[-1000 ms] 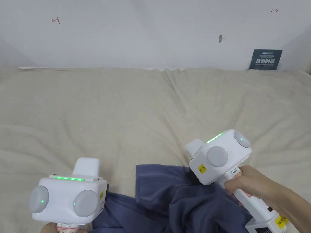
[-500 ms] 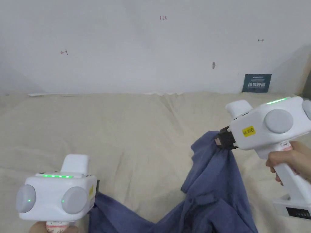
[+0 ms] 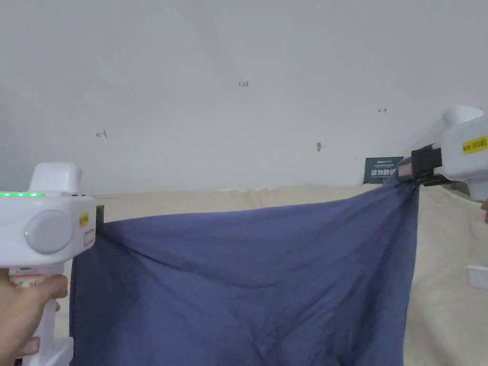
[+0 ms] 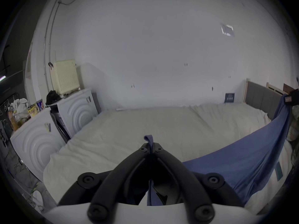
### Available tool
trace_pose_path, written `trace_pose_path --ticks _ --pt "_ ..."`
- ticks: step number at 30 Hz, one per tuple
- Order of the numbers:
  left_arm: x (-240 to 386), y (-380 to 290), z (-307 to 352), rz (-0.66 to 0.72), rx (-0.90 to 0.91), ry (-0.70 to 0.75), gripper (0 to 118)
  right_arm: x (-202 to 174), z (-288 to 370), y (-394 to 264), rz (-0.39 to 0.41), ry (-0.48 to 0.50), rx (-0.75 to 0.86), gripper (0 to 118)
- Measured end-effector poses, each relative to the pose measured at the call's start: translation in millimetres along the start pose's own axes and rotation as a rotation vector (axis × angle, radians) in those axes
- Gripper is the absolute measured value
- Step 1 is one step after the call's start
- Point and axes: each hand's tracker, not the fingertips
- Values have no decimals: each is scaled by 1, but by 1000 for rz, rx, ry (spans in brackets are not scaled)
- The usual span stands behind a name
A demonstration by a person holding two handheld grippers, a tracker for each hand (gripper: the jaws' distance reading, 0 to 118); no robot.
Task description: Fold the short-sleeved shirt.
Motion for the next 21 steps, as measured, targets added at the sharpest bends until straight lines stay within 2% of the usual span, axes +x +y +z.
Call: trace_pose_path --ticks 8,14,21 --pt "-6 88 -6 15 109 -17 1 -2 20 74 5 34 83 2" --pt "-1 160 -28 -5 161 -17 1 -11 8 137 31 -16 121 2" --pt "-5 226 -69 57 200 -27 1 -15 -23 214 -2 -38 167 2"
